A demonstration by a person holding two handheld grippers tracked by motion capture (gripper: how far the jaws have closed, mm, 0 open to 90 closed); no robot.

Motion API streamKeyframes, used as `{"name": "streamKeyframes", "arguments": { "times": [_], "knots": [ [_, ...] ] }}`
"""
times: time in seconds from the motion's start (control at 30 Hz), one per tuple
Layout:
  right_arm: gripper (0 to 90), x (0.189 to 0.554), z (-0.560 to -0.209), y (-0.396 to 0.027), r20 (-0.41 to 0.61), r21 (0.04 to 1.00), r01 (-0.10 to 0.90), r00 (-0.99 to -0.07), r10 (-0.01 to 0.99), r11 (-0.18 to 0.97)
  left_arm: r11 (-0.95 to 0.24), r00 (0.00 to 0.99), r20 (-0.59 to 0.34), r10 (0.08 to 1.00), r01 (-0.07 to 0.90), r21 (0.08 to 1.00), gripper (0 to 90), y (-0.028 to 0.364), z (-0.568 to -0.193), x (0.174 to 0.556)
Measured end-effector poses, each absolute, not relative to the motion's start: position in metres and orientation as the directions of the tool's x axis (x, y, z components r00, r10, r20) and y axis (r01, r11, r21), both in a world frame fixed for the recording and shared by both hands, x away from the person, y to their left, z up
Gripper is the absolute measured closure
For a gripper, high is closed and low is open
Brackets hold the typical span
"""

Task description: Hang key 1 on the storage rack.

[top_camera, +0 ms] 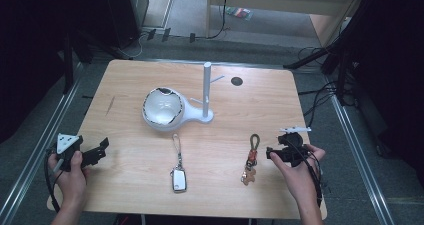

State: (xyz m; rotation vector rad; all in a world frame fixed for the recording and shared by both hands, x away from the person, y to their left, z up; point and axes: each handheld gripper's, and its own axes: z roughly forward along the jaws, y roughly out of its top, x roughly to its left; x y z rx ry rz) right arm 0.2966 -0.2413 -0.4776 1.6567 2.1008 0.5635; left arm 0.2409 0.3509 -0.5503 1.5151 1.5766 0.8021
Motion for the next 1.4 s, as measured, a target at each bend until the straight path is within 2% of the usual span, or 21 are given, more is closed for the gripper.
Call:
{"name": "streamKeyframes", "arguments": {
  "times": [0.37, 0.57, 0.73, 1.0, 1.13, 1.23, 1.4],
  "knots": [
    [21.1, 0.301, -0.457, -0.222, -0.038, 0.478, 0.849, -0.237, 0.971, 0.226, 0.088, 0.024, -0.114, 0.993, 0.493, 0.865, 8.3, 0.351, -0.55, 0.241],
    [14.0, 0.309, -0.455, -0.213, -0.021, 0.439, 0.866, -0.256, 0.967, 0.238, 0.087, 0.025, -0.114, 0.993, 0.494, 0.865, 8.3, 0.351, -0.55, 0.241],
    [13.8, 0.319, -0.454, -0.202, -0.053, 0.391, 0.885, -0.253, 0.966, 0.253, 0.088, 0.025, -0.115, 0.993, 0.494, 0.865, 8.3, 0.351, -0.55, 0.241],
    [12.8, 0.332, -0.449, -0.19, -0.053, 0.376, 0.892, -0.25, 0.967, 0.252, 0.092, 0.024, -0.118, 0.993, 0.492, 0.866, 8.3, 0.351, -0.551, 0.241],
    [13.8, 0.334, -0.452, -0.183, -0.057, 0.362, 0.898, -0.248, 0.967, 0.251, 0.09, 0.023, -0.116, 0.993, 0.492, 0.866, 8.3, 0.351, -0.551, 0.241],
    [22.3, 0.332, -0.46, -0.181, -0.052, 0.353, 0.905, -0.234, 0.971, 0.237, 0.091, 0.022, -0.116, 0.993, 0.492, 0.866, 8.3, 0.351, -0.551, 0.242],
    [25.3, 0.332, -0.467, -0.181, -0.056, 0.327, 0.918, -0.22, 0.974, 0.227, 0.091, 0.022, -0.118, 0.993, 0.493, 0.865, 8.3, 0.351, -0.551, 0.242]
  ]
}}
